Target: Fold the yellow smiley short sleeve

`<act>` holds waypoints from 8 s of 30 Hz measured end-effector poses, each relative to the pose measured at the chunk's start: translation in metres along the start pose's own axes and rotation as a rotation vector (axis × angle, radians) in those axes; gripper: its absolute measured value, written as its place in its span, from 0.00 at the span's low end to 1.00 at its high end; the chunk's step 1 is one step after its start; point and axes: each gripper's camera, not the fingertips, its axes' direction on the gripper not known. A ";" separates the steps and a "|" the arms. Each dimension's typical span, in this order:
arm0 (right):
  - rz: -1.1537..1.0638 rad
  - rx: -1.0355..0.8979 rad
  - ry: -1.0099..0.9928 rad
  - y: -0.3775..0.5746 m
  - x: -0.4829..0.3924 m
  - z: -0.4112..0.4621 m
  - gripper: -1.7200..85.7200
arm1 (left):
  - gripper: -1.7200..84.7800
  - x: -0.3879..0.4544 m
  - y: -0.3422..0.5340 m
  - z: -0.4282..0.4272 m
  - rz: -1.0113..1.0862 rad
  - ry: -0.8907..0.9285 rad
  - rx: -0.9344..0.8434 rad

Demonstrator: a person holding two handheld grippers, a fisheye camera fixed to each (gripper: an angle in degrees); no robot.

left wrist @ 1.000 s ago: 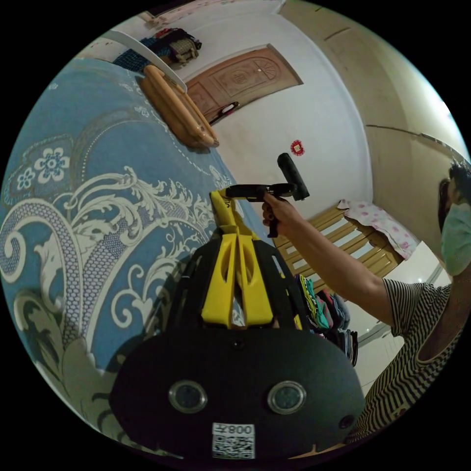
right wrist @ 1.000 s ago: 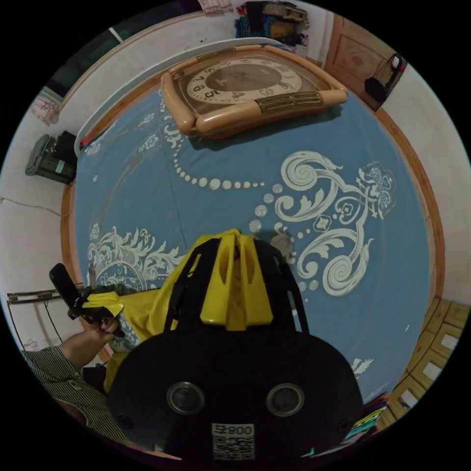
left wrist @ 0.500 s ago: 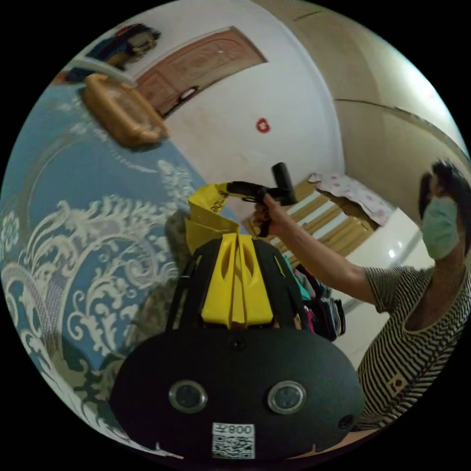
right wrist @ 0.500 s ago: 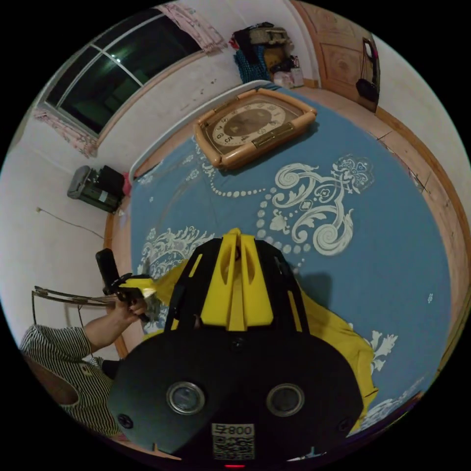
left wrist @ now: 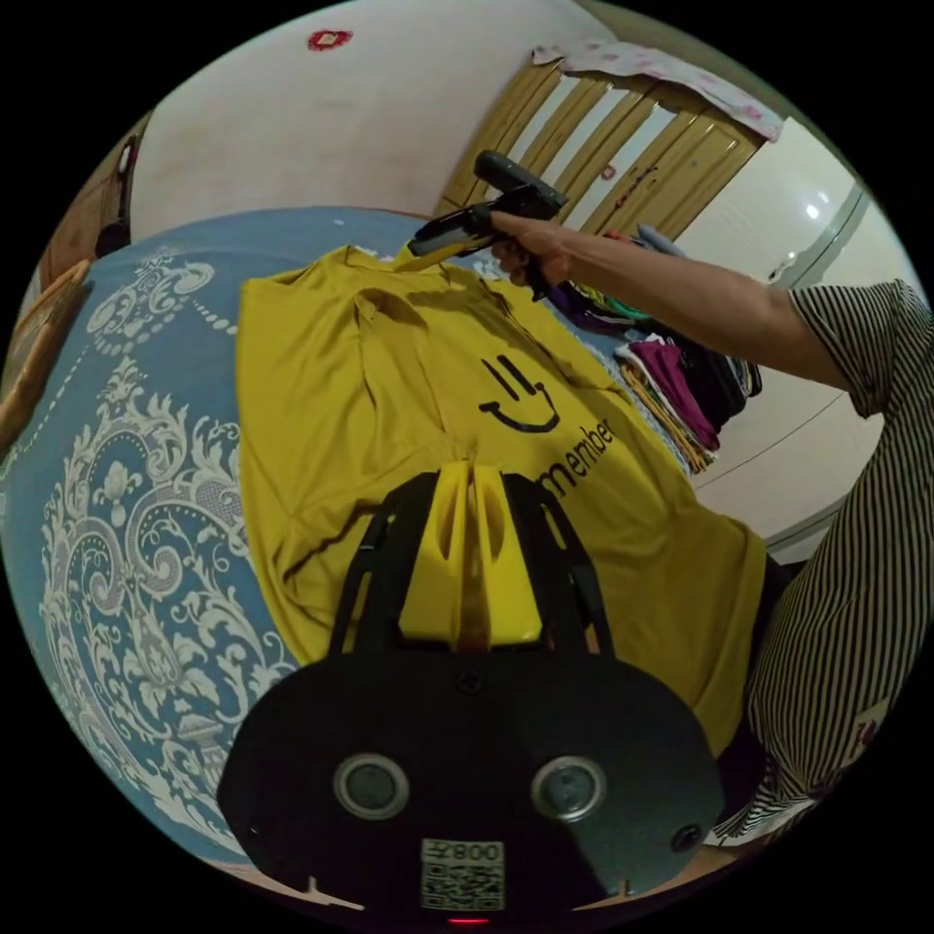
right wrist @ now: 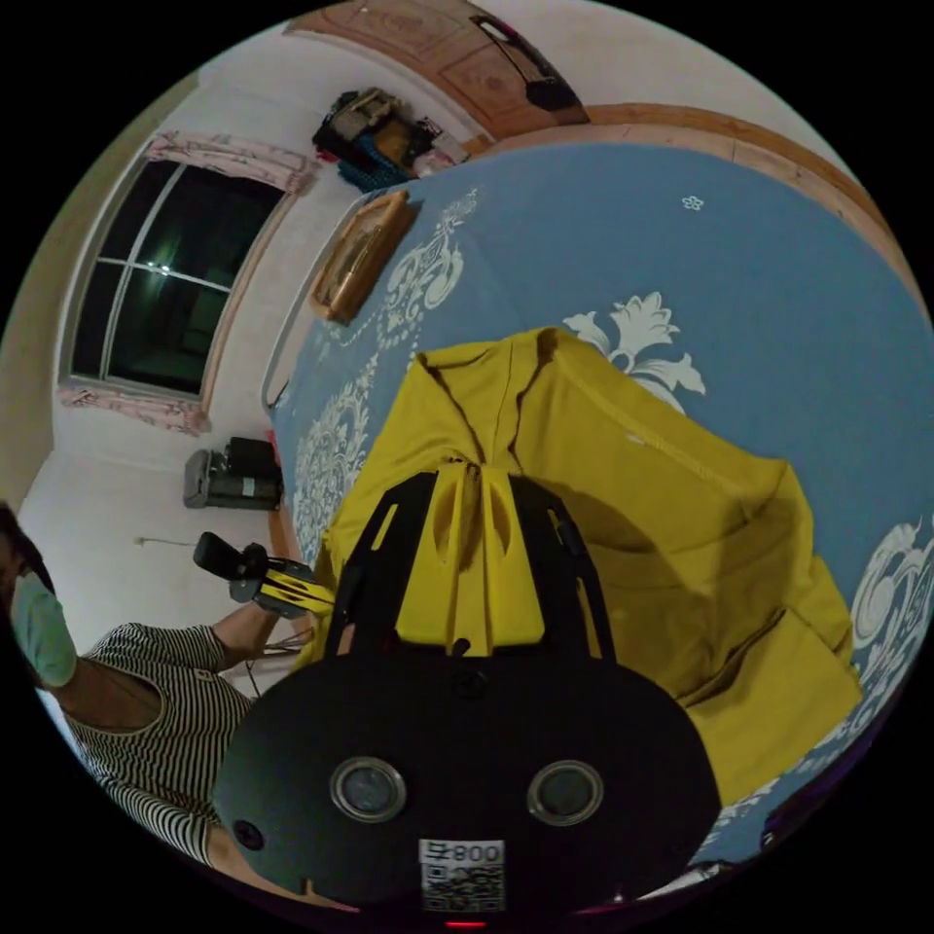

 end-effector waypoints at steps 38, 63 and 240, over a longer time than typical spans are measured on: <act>-0.103 0.027 0.245 0.164 -0.093 -0.157 0.03 | 0.03 -0.012 -0.112 0.170 -0.178 -0.009 -0.135; -0.075 0.067 0.210 0.305 -0.192 -0.184 0.04 | 0.05 -0.178 -0.252 0.182 -0.363 -0.228 0.000; 0.726 0.422 -0.196 1.403 -0.419 -0.573 0.12 | 0.17 -0.097 0.498 0.156 -1.027 0.340 0.087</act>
